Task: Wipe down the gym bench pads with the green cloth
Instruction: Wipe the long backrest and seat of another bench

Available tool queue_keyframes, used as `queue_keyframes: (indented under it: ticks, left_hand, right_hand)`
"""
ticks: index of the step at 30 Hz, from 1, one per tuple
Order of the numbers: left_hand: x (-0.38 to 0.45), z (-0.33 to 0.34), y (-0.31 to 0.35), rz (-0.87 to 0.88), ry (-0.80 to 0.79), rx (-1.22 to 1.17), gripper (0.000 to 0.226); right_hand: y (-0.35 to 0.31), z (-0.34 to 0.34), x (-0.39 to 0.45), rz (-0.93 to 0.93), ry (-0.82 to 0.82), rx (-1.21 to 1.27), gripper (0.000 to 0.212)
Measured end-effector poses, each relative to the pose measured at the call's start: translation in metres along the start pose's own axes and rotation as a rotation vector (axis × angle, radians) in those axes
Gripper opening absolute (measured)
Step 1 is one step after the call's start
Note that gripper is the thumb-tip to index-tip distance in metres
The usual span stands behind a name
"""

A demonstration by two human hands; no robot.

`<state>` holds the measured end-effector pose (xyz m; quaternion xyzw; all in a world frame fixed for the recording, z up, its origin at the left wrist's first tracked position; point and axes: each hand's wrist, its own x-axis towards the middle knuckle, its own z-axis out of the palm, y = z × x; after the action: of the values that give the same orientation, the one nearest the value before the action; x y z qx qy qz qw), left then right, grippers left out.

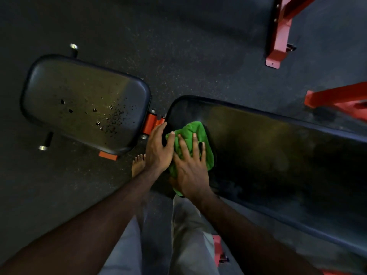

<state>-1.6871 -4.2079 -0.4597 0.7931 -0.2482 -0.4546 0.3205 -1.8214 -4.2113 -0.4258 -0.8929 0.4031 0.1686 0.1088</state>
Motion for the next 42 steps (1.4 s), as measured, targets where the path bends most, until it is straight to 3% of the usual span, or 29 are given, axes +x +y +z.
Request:
queue_keyframes:
  ticks: [2, 7, 10, 14, 19, 27, 34, 38, 42]
  left_hand:
    - [-0.004, -0.008, -0.009, -0.007, -0.031, 0.002, 0.050]
    - [-0.014, -0.019, -0.007, 0.019, -0.142, 0.094, 0.049]
    - [-0.016, -0.014, 0.004, 0.072, -0.116, 0.144, 0.050]
    - [-0.015, -0.003, 0.008, 0.131, -0.084, 0.158, 0.048]
    - [0.001, -0.011, 0.001, 0.152, -0.065, 0.193, 0.044]
    - [-0.033, 0.012, 0.028, 0.363, -0.272, 0.362, 0.055]
    - [-0.122, 0.090, 0.116, 0.592, -0.407, 0.412, 0.068]
    - [-0.174, 0.144, 0.171, 0.669, -0.529, 0.433, 0.076]
    - [-0.211, 0.180, 0.215, 0.735, -0.622, 0.486, 0.080]
  right_hand:
    - [0.013, -0.007, -0.017, 0.036, 0.020, 0.032, 0.097]
    - [0.043, -0.013, -0.103, 0.340, 0.084, 0.063, 0.098]
    - [0.020, -0.007, -0.089, 0.459, 0.056, 0.085, 0.104]
    - [-0.017, 0.005, -0.026, 0.307, 0.045, 0.089, 0.105]
    - [-0.019, -0.002, 0.002, 0.182, 0.032, 0.162, 0.085]
    - [0.052, -0.028, -0.086, 0.377, 0.069, 0.121, 0.074]
    - [0.132, -0.063, -0.163, 0.593, 0.148, 0.130, 0.089]
    - [0.195, -0.088, -0.222, 0.680, 0.168, 0.096, 0.078]
    - [0.252, -0.117, -0.278, 0.787, 0.173, 0.115, 0.082]
